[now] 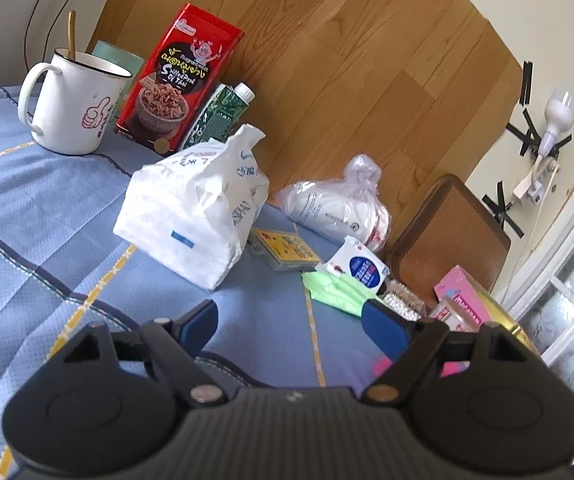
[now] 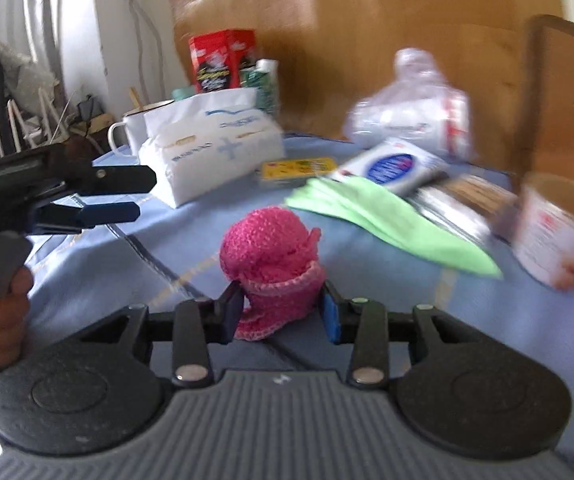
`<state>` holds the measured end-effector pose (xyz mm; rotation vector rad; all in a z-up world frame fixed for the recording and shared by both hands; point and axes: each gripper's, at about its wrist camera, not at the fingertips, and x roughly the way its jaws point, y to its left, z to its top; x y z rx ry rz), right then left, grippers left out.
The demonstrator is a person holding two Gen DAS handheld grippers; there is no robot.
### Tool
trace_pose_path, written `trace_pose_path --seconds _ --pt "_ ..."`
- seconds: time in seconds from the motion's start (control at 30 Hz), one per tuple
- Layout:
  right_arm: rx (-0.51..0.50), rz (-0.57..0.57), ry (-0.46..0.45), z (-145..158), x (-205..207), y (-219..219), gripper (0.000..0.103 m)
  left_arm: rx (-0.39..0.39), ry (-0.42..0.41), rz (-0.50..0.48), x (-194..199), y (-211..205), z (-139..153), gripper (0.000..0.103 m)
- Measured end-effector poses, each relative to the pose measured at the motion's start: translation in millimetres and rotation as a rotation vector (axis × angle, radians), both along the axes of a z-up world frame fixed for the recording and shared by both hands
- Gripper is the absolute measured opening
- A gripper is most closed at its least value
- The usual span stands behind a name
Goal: Organize soft objects
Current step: 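Move the right gripper to the pink knitted item, then grasp the pink knitted item with the right gripper and lift it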
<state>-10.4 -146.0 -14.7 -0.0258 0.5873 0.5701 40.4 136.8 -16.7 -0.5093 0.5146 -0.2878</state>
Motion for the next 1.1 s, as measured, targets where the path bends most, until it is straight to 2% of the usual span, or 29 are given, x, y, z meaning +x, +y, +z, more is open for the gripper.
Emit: trace_pose_path --seconds 0.1,0.23,0.37,0.43,0.5,0.57,0.63,0.7,0.73,0.8,0.9,1.1 --pt "0.003 -0.050 -0.027 0.4 -15.1 -17.7 0.043 0.012 0.021 -0.007 3.6 -2.0 -1.4 0.081" --pt "0.020 -0.082 -0.009 -7.0 -18.3 -31.7 0.044 -0.011 0.042 -0.018 4.8 2.2 -1.8 0.082" --pt "0.052 -0.089 -0.003 -11.4 -17.8 -34.1 0.043 -0.019 0.010 0.016 -22.6 22.2 11.1 0.082" --pt "0.057 -0.087 -0.006 -11.4 -19.1 -34.5 0.043 0.028 -0.008 0.037 -44.5 35.1 21.8 0.082" --pt "0.069 -0.083 -0.002 -12.1 -19.6 -36.9 0.043 0.114 -0.024 0.069 -72.6 49.5 33.8 0.082" --pt "0.087 -0.081 0.004 -12.6 -19.3 -39.0 0.043 0.201 -0.025 0.106 -95.1 62.1 44.5 0.087" --pt "0.097 -0.081 0.007 -12.6 -19.5 -39.9 0.043 0.296 -0.012 0.177 -114.6 73.5 54.5 0.087" --pt "0.099 -0.077 0.006 -12.6 -19.5 -40.0 0.043 0.334 0.007 0.210 -119.8 75.8 60.6 0.087" --pt "0.098 -0.076 0.008 -12.7 -19.7 -40.2 0.044 0.325 0.014 0.203 -118.2 73.3 61.9 0.087" --pt "0.100 -0.072 0.010 -12.9 -19.5 -40.2 0.044 0.285 0.021 0.148 -107.5 60.6 61.6 0.087" --pt "0.102 -0.071 0.017 -13.1 -19.7 -41.2 0.044 0.205 0.024 0.007 -80.2 19.0 54.1 0.087" --pt "0.088 -0.059 0.032 -13.4 -33.2 -47.0 0.043 0.089 0.087 -0.275 -26.9 -81.8 34.1 0.091"
